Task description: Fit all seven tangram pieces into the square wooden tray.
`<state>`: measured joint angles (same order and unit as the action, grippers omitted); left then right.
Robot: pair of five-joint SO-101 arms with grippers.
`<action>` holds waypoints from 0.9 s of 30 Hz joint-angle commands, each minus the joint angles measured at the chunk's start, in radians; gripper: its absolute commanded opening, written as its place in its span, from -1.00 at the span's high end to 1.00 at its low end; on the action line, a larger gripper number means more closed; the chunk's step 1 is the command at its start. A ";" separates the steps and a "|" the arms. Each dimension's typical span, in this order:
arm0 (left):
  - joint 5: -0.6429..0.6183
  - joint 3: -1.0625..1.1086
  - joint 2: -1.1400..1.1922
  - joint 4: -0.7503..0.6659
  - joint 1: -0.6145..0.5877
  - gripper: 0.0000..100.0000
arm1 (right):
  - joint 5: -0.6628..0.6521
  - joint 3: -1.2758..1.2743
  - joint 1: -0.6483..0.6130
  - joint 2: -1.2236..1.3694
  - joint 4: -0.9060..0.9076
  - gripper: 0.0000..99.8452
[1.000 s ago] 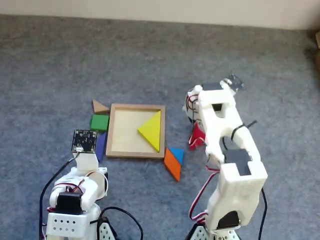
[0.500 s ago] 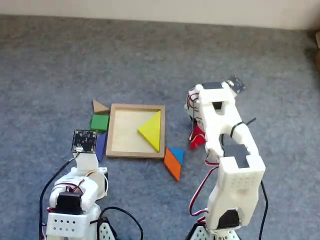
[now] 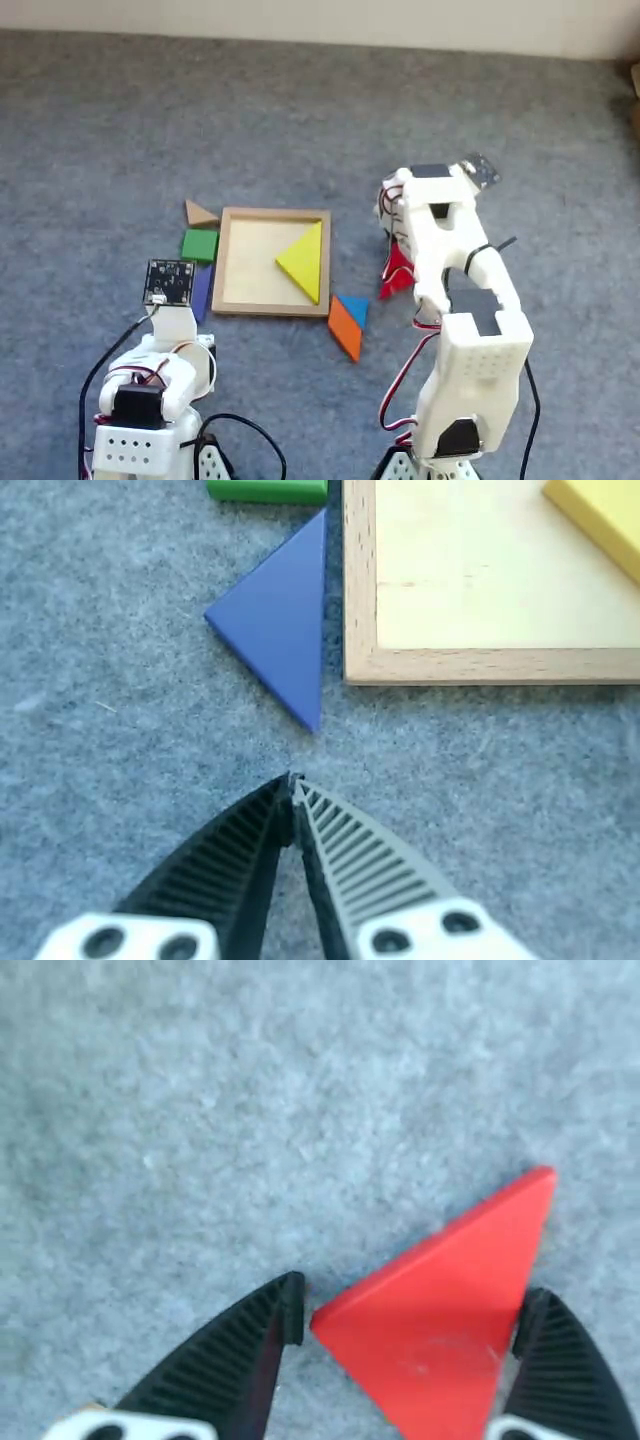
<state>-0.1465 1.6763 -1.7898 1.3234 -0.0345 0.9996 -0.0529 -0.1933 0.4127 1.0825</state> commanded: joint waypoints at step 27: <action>0.000 0.021 -0.019 0.003 -0.015 0.99 | -0.020 0.054 -0.018 -0.018 0.068 0.46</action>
<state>-0.1465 1.6763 -1.7898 1.3234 -0.0345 0.9935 -0.0529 -0.1933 0.4127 1.1347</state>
